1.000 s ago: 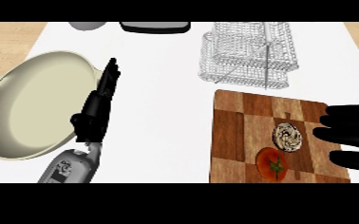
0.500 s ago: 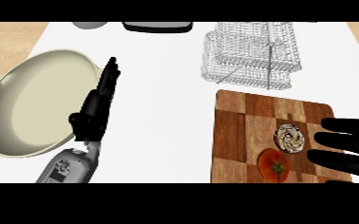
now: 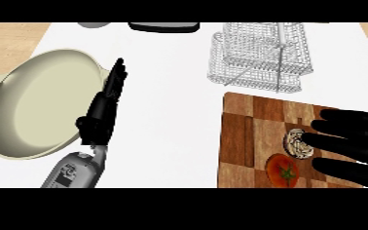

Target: Pick the cupcake from the cutting board and place it in the tiered basket

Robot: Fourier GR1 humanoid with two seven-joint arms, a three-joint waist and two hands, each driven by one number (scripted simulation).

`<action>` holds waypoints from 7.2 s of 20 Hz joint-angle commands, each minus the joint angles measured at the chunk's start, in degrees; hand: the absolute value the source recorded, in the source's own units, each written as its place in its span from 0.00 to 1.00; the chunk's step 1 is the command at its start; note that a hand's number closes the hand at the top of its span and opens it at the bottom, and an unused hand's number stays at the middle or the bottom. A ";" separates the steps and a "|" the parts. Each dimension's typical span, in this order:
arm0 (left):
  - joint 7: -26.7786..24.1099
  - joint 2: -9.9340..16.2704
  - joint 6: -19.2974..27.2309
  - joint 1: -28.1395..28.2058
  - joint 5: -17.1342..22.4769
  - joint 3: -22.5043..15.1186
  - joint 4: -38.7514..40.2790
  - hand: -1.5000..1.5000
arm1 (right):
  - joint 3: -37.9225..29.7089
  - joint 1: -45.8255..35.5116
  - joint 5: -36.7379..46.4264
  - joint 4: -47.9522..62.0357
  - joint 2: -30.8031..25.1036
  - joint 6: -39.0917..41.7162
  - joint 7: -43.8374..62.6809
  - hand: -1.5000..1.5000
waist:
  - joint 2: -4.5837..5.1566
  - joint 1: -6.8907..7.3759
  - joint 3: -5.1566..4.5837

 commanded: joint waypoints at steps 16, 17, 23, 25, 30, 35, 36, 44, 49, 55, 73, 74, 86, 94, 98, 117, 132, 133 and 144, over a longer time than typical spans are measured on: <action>-1.33 -0.78 -0.37 0.80 -0.45 0.05 0.44 0.50 | 13.70 2.29 15.78 5.92 -4.65 -2.34 -17.09 0.00 | -0.07 0.60 -0.06; 0.58 0.72 -0.51 -1.69 -0.20 2.31 1.67 0.50 | 15.16 2.60 16.66 4.68 -5.02 -3.35 -19.36 0.00 | -0.30 -0.58 -0.10; 0.34 -0.09 -0.66 0.52 -0.69 0.42 -0.30 0.50 | 21.85 3.90 25.22 8.48 -8.89 -10.32 -24.85 0.00 | -0.56 -0.07 -0.13; 0.12 -1.21 0.41 -0.34 -1.34 0.47 1.10 0.50 | 23.36 3.13 28.04 11.58 -10.09 -14.30 -28.27 0.00 | -0.39 -0.23 -0.16; -1.99 -0.88 -0.62 0.59 -0.99 1.11 2.40 0.50 | 31.83 6.15 37.77 17.82 -13.29 -26.99 -37.30 0.00 | -0.57 -1.00 -0.29; -1.97 1.55 -2.57 2.31 0.38 3.05 0.51 0.50 | 36.48 8.92 46.09 30.96 -17.53 -43.26 -51.21 0.00 | -1.05 -1.71 -0.47; -1.40 -1.39 0.35 1.01 -1.65 1.58 1.46 0.50 | 38.49 6.46 47.64 35.67 -15.44 -45.29 -52.76 0.00 | -0.96 -1.45 -0.53; -0.60 -2.74 -0.01 1.51 -2.68 2.50 2.10 0.50 | 41.03 0.96 53.51 57.21 -10.38 -56.73 -66.13 0.00 | -1.43 -2.93 -0.71; -2.08 -1.14 -3.45 3.09 -1.69 5.92 1.98 0.50 | 39.93 -0.33 55.04 60.16 -5.96 -56.18 -66.19 0.00 | -1.72 -3.65 -0.77; -2.58 -0.60 -4.30 7.12 -2.76 6.03 -1.94 0.50 | 39.07 -3.63 55.06 68.54 0.52 -57.78 -66.50 1.00 | -1.71 -3.28 -0.76; 1.05 -2.06 -2.89 4.09 -4.73 7.80 0.75 0.50 | 28.78 -1.06 64.21 73.02 12.32 -61.53 -14.64 1.00 | -3.24 -6.65 -1.64; 0.86 -2.56 -3.09 4.75 -4.71 7.00 0.43 0.50 | 28.54 -1.32 64.89 72.90 14.87 -61.73 -9.99 1.00 | -3.23 -5.87 -1.52; 0.90 -3.45 -3.45 4.17 -4.99 5.95 -0.05 0.50 | 29.64 -16.41 76.91 56.91 35.42 -53.16 44.62 1.00 | -3.30 -4.34 -1.05; 1.38 -2.52 -4.21 3.01 -4.86 7.45 0.21 0.50 | 27.58 -34.23 69.28 42.87 35.69 -35.38 63.83 1.00 | -2.58 -3.85 -0.87; 3.26 -3.09 -4.08 1.18 -5.56 6.97 -0.49 0.50 | 24.65 -38.80 66.59 42.52 35.70 -33.40 66.96 1.00 | -2.33 -3.68 -0.83; 1.77 -6.33 -4.01 0.24 -7.50 6.66 2.72 0.50 | 10.14 -49.78 70.11 65.02 29.75 -47.32 53.89 1.00 | -1.51 -3.37 -0.81; 0.21 -3.98 -7.66 7.02 -6.26 8.27 -2.81 0.50 | -0.99 -44.88 67.38 74.22 29.28 -65.59 48.70 0.00 | -1.63 -2.75 -0.76; 3.91 -3.04 -8.57 3.97 -5.15 9.62 -3.95 0.50 | -1.59 -41.33 66.47 72.87 28.83 -68.45 45.83 0.00 | -1.65 -3.16 -0.72; -0.38 -5.97 -6.74 5.53 -6.68 9.32 -1.21 0.50 | -6.27 -39.00 65.81 58.62 26.95 -79.31 51.07 0.00 | -2.16 -4.64 -0.77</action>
